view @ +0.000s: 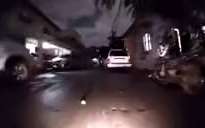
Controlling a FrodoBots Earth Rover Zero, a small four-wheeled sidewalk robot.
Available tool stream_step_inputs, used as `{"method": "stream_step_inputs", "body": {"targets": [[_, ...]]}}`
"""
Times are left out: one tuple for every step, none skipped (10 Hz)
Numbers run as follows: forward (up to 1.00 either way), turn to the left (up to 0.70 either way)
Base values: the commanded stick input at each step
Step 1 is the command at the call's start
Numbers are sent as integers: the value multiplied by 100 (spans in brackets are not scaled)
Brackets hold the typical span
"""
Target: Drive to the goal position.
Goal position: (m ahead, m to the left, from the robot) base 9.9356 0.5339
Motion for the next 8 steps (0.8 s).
{"method": "stream_step_inputs", "body": {"targets": [[100,0],[100,0],[100,0],[100,0],[100,0],[100,0],[100,0],[100,0]]}}
